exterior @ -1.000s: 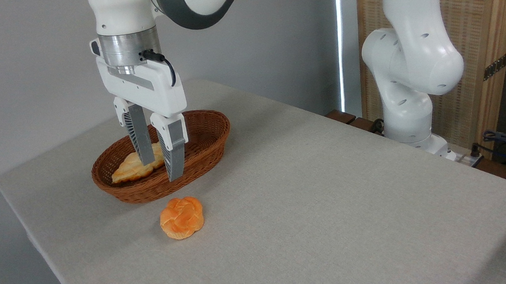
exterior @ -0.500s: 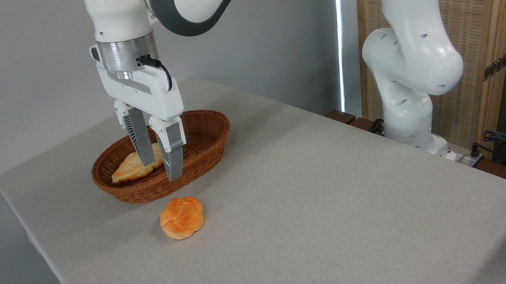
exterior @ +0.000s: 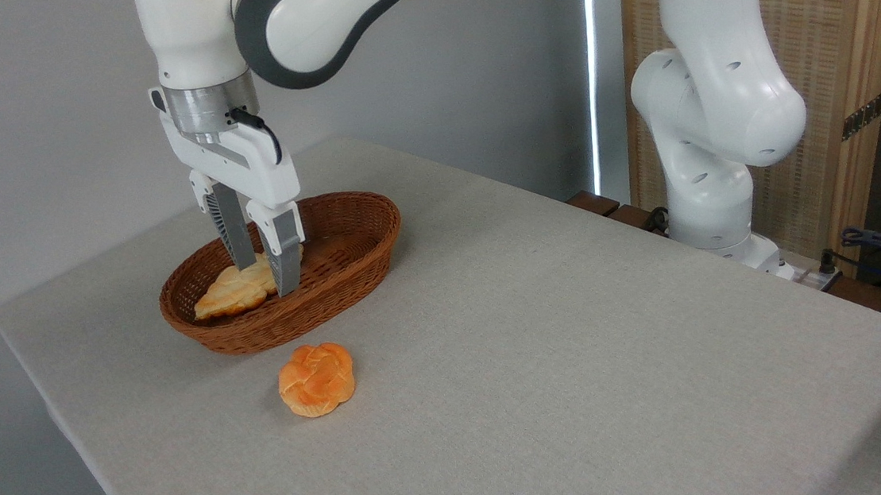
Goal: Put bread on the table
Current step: 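Close the gripper on the edge of the flat bread slice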
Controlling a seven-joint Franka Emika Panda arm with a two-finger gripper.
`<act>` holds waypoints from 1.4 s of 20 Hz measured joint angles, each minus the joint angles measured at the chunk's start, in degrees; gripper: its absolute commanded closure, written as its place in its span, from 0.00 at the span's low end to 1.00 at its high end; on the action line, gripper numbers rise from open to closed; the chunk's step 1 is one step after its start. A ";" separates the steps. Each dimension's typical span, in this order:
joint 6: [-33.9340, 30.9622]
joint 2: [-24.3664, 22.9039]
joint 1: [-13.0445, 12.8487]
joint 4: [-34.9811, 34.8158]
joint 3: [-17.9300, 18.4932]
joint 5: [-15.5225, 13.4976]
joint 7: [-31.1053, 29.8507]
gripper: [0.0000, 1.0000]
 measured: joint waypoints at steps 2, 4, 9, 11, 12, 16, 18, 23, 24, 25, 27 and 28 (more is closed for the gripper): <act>1.62 1.29 -0.06 -0.02 -1.30 -0.44 -0.46 0.00; 3.81 2.37 -0.06 -0.02 -1.71 -2.60 -0.48 0.00; 6.80 4.52 -0.05 -0.02 -3.55 -4.17 -0.48 0.00; 8.15 5.11 -0.06 -0.02 -4.60 -5.22 -0.50 0.00; 8.57 5.31 -0.08 -0.02 -4.90 -5.98 -0.50 0.00; 9.20 6.33 -0.19 -0.02 -5.49 -6.95 -0.50 0.00; 9.31 6.97 -0.64 -0.02 -5.70 -6.95 -0.50 0.00; 10.95 8.29 -1.67 -0.02 -6.00 -6.95 -0.50 0.00; 11.08 8.43 -1.89 -0.02 -6.02 -6.95 -0.50 0.00; 11.23 8.51 -2.17 -0.02 -6.03 -6.95 -0.50 0.00; 12.34 8.56 -2.66 -0.02 -6.03 -6.95 -0.50 0.00; 12.78 8.57 -2.86 -0.02 -6.03 -6.95 -0.50 0.00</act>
